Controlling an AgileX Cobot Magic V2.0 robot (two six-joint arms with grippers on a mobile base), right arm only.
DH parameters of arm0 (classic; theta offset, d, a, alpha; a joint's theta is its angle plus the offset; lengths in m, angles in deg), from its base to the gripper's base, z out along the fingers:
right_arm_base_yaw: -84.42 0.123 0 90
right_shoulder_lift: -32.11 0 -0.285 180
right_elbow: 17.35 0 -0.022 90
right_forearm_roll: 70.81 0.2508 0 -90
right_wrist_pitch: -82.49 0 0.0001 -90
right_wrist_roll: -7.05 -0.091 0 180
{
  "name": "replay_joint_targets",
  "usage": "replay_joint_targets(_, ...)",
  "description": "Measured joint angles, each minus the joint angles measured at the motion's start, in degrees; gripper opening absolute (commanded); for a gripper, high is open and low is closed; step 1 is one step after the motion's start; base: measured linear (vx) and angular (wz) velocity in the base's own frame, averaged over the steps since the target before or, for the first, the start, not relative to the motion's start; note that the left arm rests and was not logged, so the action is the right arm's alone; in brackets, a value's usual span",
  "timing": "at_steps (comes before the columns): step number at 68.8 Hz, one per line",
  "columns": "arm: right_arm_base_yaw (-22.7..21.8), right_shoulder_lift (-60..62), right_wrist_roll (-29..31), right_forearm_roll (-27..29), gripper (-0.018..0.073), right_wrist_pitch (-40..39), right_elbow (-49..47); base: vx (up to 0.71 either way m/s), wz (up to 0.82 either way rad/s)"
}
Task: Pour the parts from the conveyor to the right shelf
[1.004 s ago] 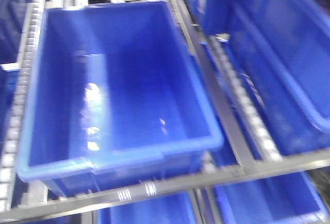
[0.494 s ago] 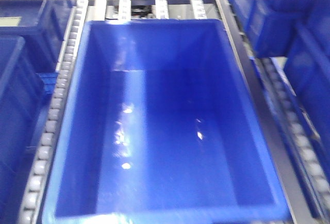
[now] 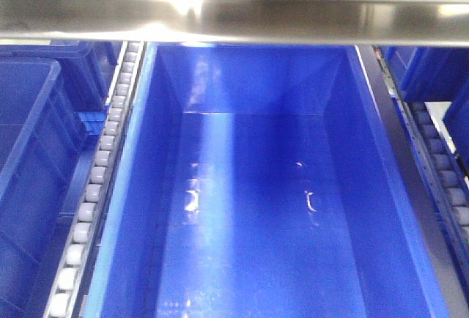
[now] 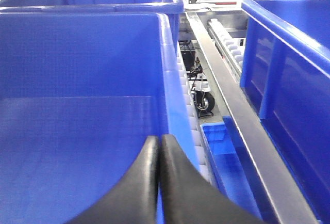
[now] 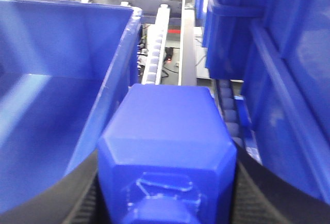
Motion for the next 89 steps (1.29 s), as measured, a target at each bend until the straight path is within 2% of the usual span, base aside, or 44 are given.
replay_joint_targets(45,0.0,0.0,0.0,0.0,-0.0006,0.0,0.0,0.0,0.01)
replay_joint_targets(89,0.0,-3.15,0.0,2.65,-0.0006,0.34,-1.83,0.0,0.0)
